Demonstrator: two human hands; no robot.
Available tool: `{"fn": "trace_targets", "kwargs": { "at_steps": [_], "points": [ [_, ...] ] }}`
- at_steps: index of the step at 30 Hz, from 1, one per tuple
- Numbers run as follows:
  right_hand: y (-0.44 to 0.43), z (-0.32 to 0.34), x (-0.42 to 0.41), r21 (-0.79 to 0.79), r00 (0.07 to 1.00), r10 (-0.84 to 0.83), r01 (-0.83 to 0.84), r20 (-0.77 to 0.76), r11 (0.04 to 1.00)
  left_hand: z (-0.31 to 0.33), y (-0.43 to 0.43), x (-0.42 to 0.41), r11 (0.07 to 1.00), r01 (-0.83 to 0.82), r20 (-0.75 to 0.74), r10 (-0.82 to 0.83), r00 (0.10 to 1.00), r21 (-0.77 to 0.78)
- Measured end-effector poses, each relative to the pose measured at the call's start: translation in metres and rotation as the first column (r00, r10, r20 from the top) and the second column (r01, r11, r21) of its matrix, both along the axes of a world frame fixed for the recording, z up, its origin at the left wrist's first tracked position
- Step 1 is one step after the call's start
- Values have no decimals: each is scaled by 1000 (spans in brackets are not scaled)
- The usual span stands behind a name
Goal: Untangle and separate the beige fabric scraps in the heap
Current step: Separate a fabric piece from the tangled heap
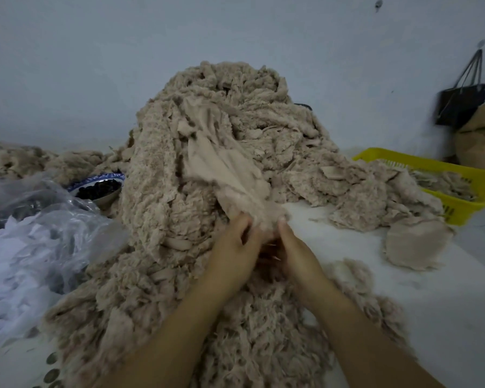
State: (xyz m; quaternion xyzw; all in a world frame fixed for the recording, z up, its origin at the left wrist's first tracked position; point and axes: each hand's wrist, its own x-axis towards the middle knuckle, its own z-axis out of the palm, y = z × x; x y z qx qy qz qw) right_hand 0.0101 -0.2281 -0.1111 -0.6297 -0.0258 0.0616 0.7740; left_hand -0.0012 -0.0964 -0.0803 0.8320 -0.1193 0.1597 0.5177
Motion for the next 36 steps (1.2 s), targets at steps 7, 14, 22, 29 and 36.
{"fn": "trace_targets", "kwargs": {
  "at_steps": [7, 14, 22, 29, 36],
  "points": [
    [7, 3, -1, 41, 997, -66, 68, -42, 997, -22, 10, -27, 972, 205, -183, -224, 957, -116],
    [-10, 4, 8, 217, 917, -387, 399, -98, 891, -16, 48, -20, 446, -100, -230, -248, 941, -889],
    [-2, 6, -9, -315, 919, -251, 346, 305, 884, -6, 56, -18, 768, -530, -136, 519, 844, -360],
    [15, 10, -24, -490, 815, 152, 177, 559, 854, 17, 17, -9, 994, -105, -292, 95, 952, -16],
    [24, 7, -31, -704, 723, 413, 140, 554, 697, 32, 32, 33, 861, -405, -463, 237, 854, -308]
  ]
}}
